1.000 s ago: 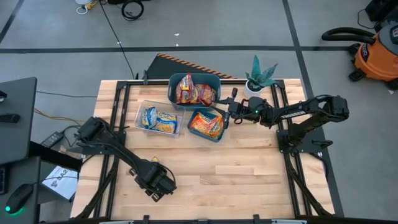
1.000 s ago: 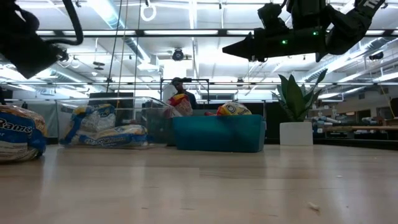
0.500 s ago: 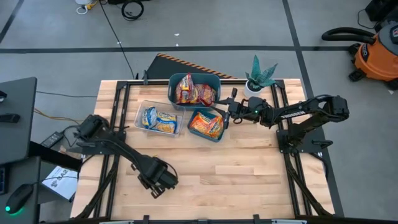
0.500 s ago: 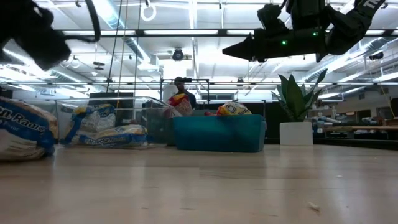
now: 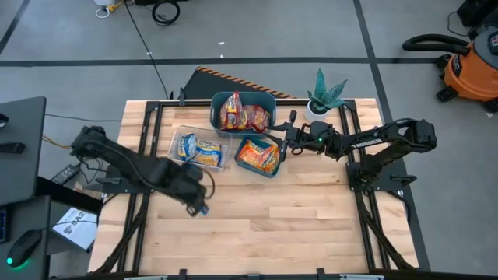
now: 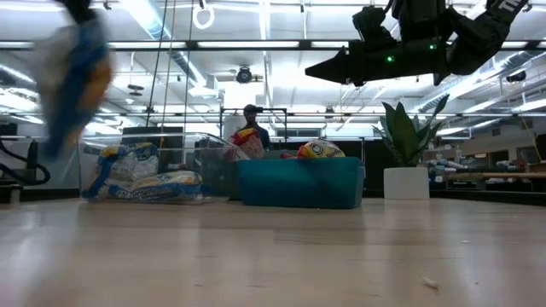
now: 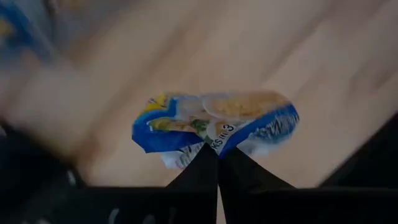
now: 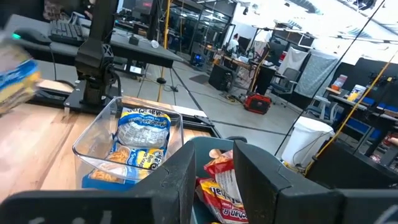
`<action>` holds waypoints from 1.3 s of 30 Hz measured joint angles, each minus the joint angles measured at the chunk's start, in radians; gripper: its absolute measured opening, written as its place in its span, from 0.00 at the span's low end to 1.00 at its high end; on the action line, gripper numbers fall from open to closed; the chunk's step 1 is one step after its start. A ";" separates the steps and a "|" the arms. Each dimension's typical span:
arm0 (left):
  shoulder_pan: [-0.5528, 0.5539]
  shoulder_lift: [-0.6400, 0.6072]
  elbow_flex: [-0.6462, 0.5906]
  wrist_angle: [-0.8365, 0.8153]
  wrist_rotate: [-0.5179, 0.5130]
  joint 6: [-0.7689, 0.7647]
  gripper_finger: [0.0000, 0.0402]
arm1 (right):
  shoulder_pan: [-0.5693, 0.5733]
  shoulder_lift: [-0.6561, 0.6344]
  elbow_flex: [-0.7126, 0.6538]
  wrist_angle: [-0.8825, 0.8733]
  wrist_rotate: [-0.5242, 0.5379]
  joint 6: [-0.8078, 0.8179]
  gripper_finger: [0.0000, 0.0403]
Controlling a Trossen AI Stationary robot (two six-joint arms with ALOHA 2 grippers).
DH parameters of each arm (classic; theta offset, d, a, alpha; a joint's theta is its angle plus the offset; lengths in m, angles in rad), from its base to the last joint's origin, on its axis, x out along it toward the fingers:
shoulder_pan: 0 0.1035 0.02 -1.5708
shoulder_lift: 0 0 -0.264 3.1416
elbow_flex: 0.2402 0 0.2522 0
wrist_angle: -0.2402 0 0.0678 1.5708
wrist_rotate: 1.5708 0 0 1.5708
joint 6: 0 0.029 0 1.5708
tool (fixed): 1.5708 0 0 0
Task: Sort Maruchan noodles
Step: Put the blue noodle pack into the transparent bin
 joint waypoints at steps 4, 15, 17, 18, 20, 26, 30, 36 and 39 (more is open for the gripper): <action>0.070 -0.053 0.050 -0.029 -0.203 0.131 0.01 | 0.000 0.000 0.000 0.000 0.000 0.000 0.28; 0.356 -0.073 0.060 0.159 -0.517 0.795 0.01 | 0.000 0.000 0.000 0.000 0.000 0.000 0.28; 0.409 -0.071 0.056 0.237 -0.502 0.901 0.01 | 0.000 0.000 0.000 -0.001 0.000 0.000 0.28; 0.433 -0.071 0.047 0.276 -0.500 0.947 0.01 | 0.000 0.000 0.000 -0.002 0.000 0.000 0.28; 0.475 -0.072 0.021 0.340 -0.497 1.026 0.01 | 0.000 0.000 0.000 -0.008 0.000 0.000 0.28; 0.509 -0.072 -0.183 0.381 -0.437 1.057 0.01 | 0.000 0.001 0.000 -0.040 0.000 0.000 0.28; 0.508 -0.073 -0.303 0.385 -0.396 0.956 0.01 | 0.000 0.001 0.000 -0.049 0.000 0.016 0.28; 0.473 -0.074 -0.330 0.349 -0.326 0.885 0.01 | 0.000 0.001 0.000 -0.057 0.000 0.034 0.28; 0.453 -0.074 -0.335 0.275 -0.325 0.832 0.01 | 0.006 0.001 0.000 -0.062 0.000 0.038 0.28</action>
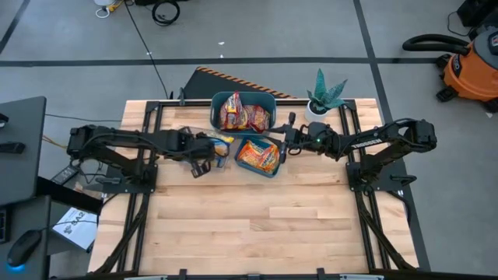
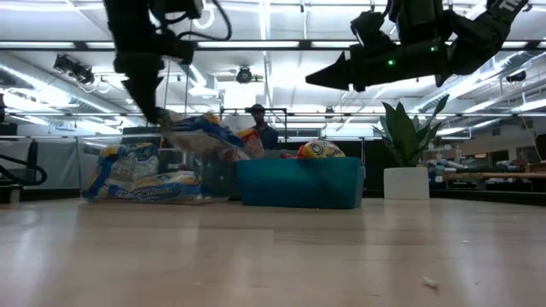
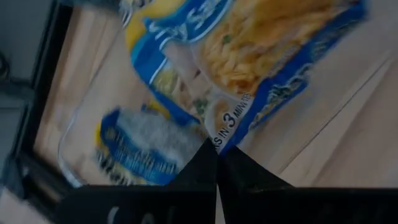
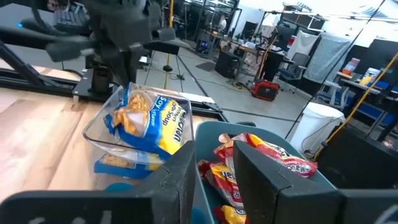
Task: Sort Maruchan noodles
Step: Put the blue noodle pack into the transparent bin, then return to Home Position
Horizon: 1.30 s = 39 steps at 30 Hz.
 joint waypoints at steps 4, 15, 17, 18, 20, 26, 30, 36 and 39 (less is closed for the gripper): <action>-0.034 0.000 -0.051 -0.028 0.019 -0.080 0.01 | 0.014 0.000 0.000 -0.001 0.000 -0.008 0.28; -0.040 -0.001 -0.092 -0.097 0.097 -0.133 0.35 | 0.017 0.000 0.000 -0.001 0.005 -0.015 0.28; -0.031 -0.018 -0.034 -0.116 0.106 -0.128 0.40 | 0.017 0.000 0.000 -0.001 0.005 -0.016 0.28; -0.035 -0.032 -0.012 -0.107 0.092 -0.127 0.41 | 0.017 0.000 0.000 -0.001 0.005 -0.019 0.28; -0.054 -0.072 0.004 -0.057 0.060 -0.107 0.42 | 0.017 0.000 0.000 -0.001 0.006 -0.022 0.28; -0.071 -0.240 -0.034 0.011 0.049 -0.109 0.38 | 0.017 0.000 -0.007 -0.007 0.007 -0.022 0.28; -0.071 -0.395 -0.135 0.149 0.046 -0.110 0.33 | 0.017 0.000 -0.018 0.035 0.000 -0.014 0.28; -0.034 -0.589 -0.322 0.363 0.049 -0.046 0.25 | -0.007 0.000 -0.065 0.141 -0.108 0.018 0.28; -0.014 -0.665 -0.398 0.449 0.050 -0.007 0.21 | -0.038 0.000 -0.095 0.195 -0.125 0.056 0.25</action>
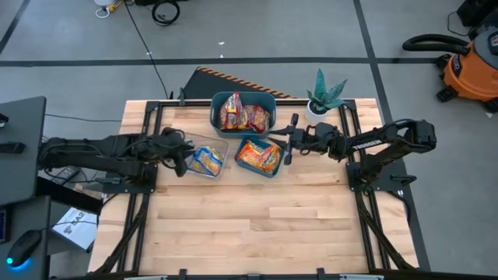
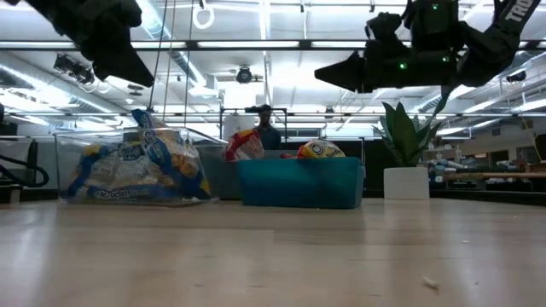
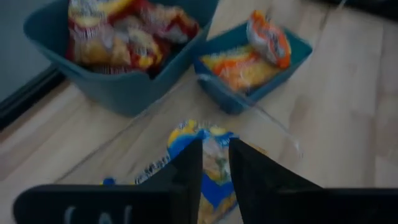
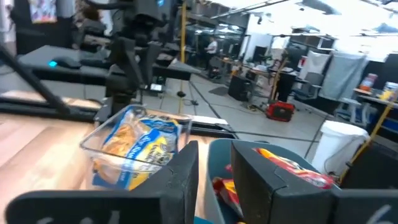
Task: Sort Maruchan noodles
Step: Return to Home Position
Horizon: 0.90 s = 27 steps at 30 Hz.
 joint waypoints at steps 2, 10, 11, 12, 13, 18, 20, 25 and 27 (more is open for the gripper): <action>0.010 -0.051 -0.047 0.068 0.003 0.030 0.18 | -0.024 -0.006 -0.020 0.027 -0.007 0.023 0.23; 0.038 -0.257 -0.231 0.284 0.013 0.097 0.07 | -0.098 -0.070 -0.125 0.139 -0.050 0.120 0.14; 0.042 -0.281 -0.256 0.312 0.008 0.098 0.06 | -0.101 -0.079 -0.142 0.153 -0.050 0.131 0.13; 0.041 -0.303 -0.281 0.335 0.002 0.100 0.04 | -0.103 -0.086 -0.156 0.169 -0.050 0.141 0.12; 0.041 -0.325 -0.307 0.354 -0.005 0.100 0.03 | -0.106 -0.095 -0.170 0.187 -0.050 0.155 0.11; 0.040 -0.417 -0.419 0.483 -0.048 0.123 0.01 | -0.106 -0.130 -0.287 0.252 -0.046 0.270 0.09; 0.040 -0.447 -0.458 0.545 -0.066 0.127 0.02 | -0.106 -0.152 -0.353 0.287 -0.011 0.323 0.08; 0.038 -0.497 -0.540 0.676 -0.074 0.190 0.02 | -0.107 -0.220 -0.421 0.293 0.074 0.475 0.07; 0.036 -0.511 -0.562 0.709 -0.076 0.207 0.02 | -0.103 -0.239 -0.421 0.287 0.071 0.483 0.07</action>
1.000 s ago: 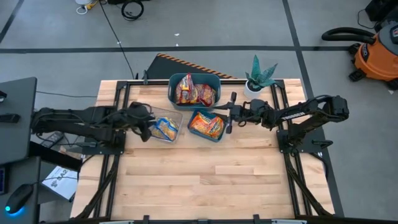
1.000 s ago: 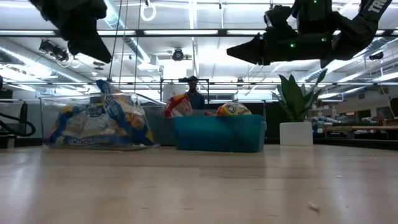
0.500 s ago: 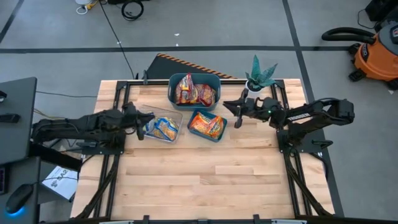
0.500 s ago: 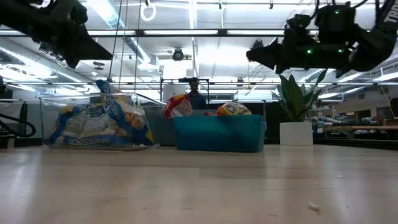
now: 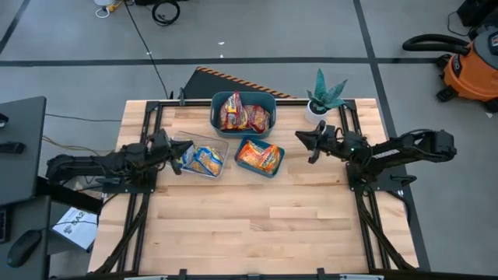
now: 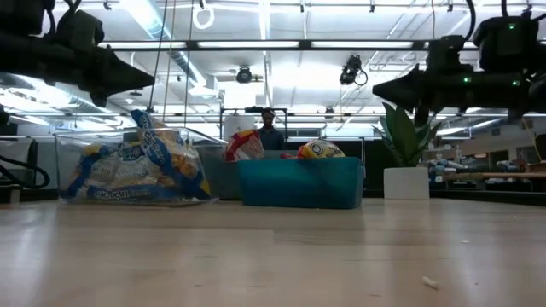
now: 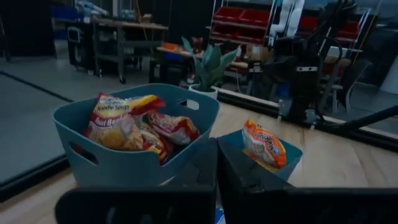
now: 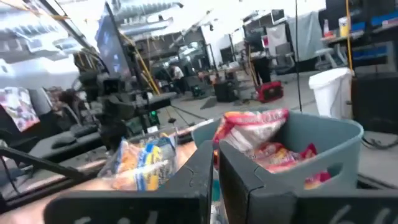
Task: Sort Maruchan noodles
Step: Return to Home Position
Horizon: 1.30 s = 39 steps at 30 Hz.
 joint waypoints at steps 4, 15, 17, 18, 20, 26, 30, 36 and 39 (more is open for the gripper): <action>-0.016 -0.021 -0.038 0.042 -0.005 0.022 0.02 | 0.000 -0.045 0.000 0.004 -0.013 -0.004 0.07; -0.080 -0.032 -0.092 0.088 -0.007 0.123 0.03 | 0.001 -0.099 0.000 -0.004 -0.130 0.129 0.07; -0.081 -0.034 -0.092 0.102 -0.007 0.142 0.05 | 0.001 -0.095 0.000 -0.003 -0.145 0.153 0.07; -0.081 -0.033 -0.092 0.106 -0.007 0.162 0.06 | 0.001 -0.094 0.000 -0.006 -0.147 0.155 0.07; -0.081 -0.033 -0.093 0.105 -0.007 0.193 0.07 | 0.001 -0.091 0.000 -0.003 -0.147 0.151 0.07; -0.081 -0.033 -0.093 0.105 -0.007 0.087 0.07 | 0.001 -0.089 0.000 -0.004 -0.147 0.146 0.07; -0.081 -0.033 -0.093 0.105 -0.007 -0.019 0.07 | 0.001 -0.089 0.000 -0.004 -0.147 0.146 0.07; -0.081 -0.033 -0.094 0.104 -0.007 -0.066 0.07 | 0.001 -0.089 0.000 -0.004 -0.147 0.146 0.07; -0.081 -0.033 -0.094 0.104 -0.007 -0.066 0.07 | 0.001 -0.089 0.000 -0.004 -0.147 0.146 0.07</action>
